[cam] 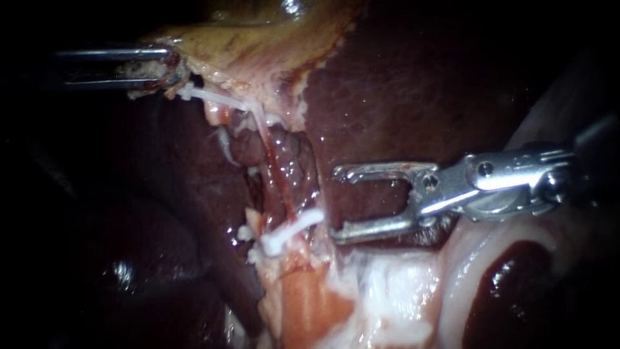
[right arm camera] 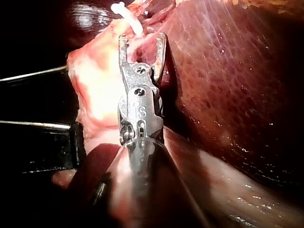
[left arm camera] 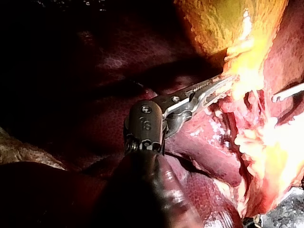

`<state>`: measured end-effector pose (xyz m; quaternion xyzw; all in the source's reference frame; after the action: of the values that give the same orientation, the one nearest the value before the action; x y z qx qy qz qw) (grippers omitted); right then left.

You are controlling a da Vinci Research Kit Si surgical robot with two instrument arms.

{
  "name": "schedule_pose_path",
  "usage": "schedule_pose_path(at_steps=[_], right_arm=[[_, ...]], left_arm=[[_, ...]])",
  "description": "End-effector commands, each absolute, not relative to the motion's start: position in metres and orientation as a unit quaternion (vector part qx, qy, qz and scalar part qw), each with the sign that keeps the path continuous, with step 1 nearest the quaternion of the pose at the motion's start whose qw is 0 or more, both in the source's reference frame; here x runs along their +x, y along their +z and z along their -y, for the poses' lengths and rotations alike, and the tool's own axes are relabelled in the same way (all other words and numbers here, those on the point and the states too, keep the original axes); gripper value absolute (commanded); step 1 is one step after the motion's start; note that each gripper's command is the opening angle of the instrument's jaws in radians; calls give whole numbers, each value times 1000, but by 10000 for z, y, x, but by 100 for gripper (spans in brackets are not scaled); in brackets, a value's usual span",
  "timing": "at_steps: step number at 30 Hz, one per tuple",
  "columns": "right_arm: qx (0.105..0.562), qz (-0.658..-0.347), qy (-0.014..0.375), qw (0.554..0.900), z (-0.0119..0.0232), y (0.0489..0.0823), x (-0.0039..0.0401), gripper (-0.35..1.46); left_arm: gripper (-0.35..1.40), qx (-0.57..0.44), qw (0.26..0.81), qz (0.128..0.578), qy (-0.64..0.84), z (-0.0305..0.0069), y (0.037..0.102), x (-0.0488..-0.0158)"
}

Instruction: Going back first clip right tube

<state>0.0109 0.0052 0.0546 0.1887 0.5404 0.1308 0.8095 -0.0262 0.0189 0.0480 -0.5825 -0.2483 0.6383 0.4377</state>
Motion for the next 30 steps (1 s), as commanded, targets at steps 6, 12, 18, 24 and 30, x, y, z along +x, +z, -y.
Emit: schedule_pose_path(at_steps=[6,12,18,24,30], right_arm=[[185,-543,122,810,-57,535,91,50],[174,-542,122,813,-59,530,78,50],[171,-542,122,814,-57,528,71,50],[171,-542,122,813,-56,527,68,50],[172,-543,121,813,-55,526,65,50]], left_arm=[[-35,-583,437,249,638,-189,480,-261],[-35,-583,437,249,638,-189,480,-261],[-35,-583,438,245,639,-187,487,-270],[-35,-586,436,238,640,-183,515,-299],[-35,-584,435,236,644,-182,531,-312]])
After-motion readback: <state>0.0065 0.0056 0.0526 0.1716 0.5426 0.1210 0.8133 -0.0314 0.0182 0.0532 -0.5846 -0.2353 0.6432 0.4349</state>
